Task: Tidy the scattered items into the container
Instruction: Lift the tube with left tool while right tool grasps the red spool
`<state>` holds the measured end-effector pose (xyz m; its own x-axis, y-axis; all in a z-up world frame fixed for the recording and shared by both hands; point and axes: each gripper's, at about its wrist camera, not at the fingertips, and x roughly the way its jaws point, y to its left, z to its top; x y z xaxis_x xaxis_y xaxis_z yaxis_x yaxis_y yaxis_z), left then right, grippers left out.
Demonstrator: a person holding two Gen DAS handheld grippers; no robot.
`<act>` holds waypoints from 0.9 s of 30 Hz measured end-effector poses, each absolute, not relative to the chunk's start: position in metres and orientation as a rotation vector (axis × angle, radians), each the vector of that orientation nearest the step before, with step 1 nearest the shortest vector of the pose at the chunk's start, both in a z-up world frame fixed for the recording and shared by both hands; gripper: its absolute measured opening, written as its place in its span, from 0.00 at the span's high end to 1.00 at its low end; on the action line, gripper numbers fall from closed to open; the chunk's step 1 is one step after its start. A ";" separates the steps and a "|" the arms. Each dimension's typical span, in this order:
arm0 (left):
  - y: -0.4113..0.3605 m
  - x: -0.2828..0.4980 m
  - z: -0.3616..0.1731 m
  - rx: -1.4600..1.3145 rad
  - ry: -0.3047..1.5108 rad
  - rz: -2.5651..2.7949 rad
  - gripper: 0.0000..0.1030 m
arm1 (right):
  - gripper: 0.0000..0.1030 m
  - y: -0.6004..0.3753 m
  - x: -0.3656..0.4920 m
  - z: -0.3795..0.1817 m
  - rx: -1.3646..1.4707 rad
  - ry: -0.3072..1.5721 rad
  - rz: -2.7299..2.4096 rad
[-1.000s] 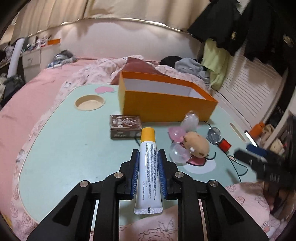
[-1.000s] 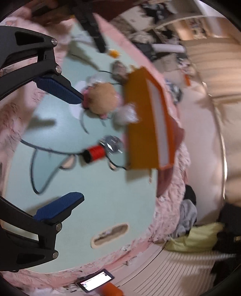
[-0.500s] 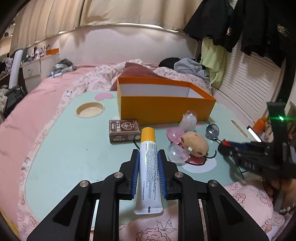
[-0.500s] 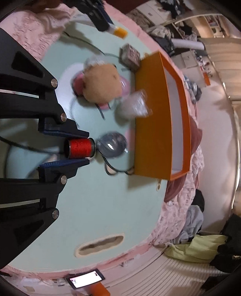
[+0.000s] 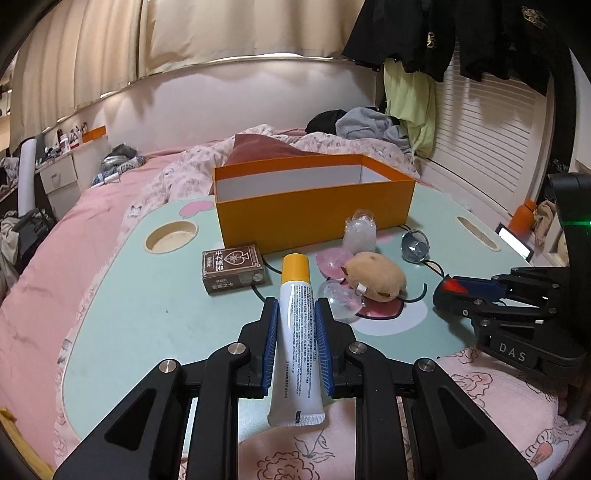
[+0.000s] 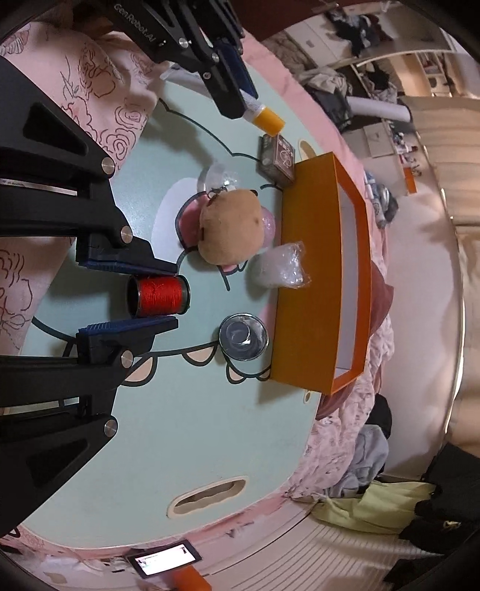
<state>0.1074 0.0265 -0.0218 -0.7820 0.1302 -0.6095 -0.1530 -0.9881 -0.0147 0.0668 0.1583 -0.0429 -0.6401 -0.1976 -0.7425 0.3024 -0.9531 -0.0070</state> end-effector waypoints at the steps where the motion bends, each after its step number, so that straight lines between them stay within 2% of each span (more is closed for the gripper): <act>1: 0.026 0.107 -0.022 -0.966 0.052 2.831 0.80 | 0.80 0.158 0.068 -0.044 1.161 0.191 -2.610; 27: 0.026 0.106 -0.024 -0.976 0.047 2.827 0.80 | 0.80 0.155 0.069 -0.045 1.155 0.213 -2.609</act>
